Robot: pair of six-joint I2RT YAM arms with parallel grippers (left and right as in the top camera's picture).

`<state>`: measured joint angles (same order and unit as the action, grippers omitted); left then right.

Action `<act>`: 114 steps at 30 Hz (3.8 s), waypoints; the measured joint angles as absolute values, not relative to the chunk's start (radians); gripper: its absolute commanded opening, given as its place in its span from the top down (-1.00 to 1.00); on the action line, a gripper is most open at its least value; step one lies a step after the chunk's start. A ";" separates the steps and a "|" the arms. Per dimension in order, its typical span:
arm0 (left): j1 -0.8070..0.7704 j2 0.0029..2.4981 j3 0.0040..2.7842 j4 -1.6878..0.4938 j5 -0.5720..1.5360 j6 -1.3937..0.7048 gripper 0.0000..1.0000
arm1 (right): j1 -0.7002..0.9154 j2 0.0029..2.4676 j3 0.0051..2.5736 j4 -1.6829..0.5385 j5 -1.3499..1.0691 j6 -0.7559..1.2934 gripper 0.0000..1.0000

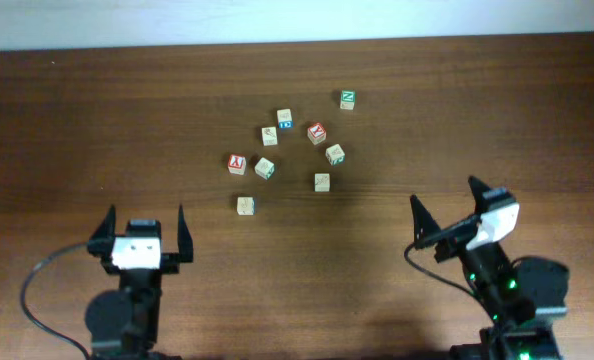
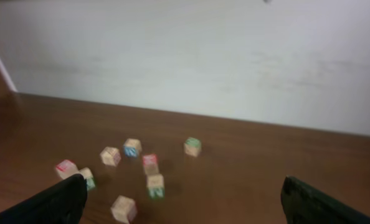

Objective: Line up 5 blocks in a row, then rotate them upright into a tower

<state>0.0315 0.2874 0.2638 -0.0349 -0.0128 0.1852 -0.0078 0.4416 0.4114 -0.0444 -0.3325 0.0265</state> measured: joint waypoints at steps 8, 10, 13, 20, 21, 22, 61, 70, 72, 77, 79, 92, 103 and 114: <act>0.031 0.817 0.871 -0.461 0.007 0.154 -0.99 | -0.008 0.897 0.982 -0.529 -0.469 0.028 -0.96; 0.031 0.963 1.046 -0.587 0.031 0.136 -0.98 | -0.008 1.032 1.172 -0.725 -0.485 0.028 -0.97; 0.032 1.170 1.304 -0.788 0.080 0.120 -0.98 | -0.008 1.229 1.418 -0.915 -0.500 0.030 -0.97; 0.033 1.579 1.681 -1.059 0.135 0.108 -0.99 | 0.140 1.719 1.786 -1.174 -0.506 0.053 -0.97; 0.033 1.606 1.681 -1.060 0.135 0.108 -0.98 | 0.186 1.775 1.787 -1.175 -0.506 0.075 -0.97; 0.033 1.620 1.681 -1.061 0.135 0.108 -0.99 | 0.214 1.806 1.789 -1.174 -0.501 0.093 -0.97; 0.032 1.650 1.681 -1.054 0.147 0.108 -0.98 | 0.346 2.219 1.705 -1.097 -0.030 0.412 0.53; 0.032 1.650 1.681 -1.054 0.147 0.108 -0.98 | 0.346 2.218 1.704 -1.097 -0.040 0.308 -0.10; 0.032 1.650 1.681 -1.055 0.147 0.108 -0.98 | 0.346 2.218 1.704 -1.099 -0.053 0.300 -0.11; 0.032 1.650 1.681 -1.055 0.147 0.108 -0.98 | 0.346 2.219 1.821 -1.101 -0.074 0.295 -0.13; 0.032 1.650 1.681 -1.054 0.147 0.108 -0.98 | 0.346 2.218 1.855 -1.036 -0.080 0.342 -0.14; 0.032 1.650 1.681 -1.055 0.147 0.108 -0.98 | 0.348 2.262 1.855 -0.859 -0.112 0.110 0.13; 0.032 1.650 1.682 -1.055 0.147 0.108 -0.98 | 0.353 2.302 1.854 -0.896 -0.106 0.068 0.35; 0.032 1.650 1.681 -1.055 0.147 0.108 -0.98 | 0.361 2.297 1.856 -1.075 -0.202 0.305 0.38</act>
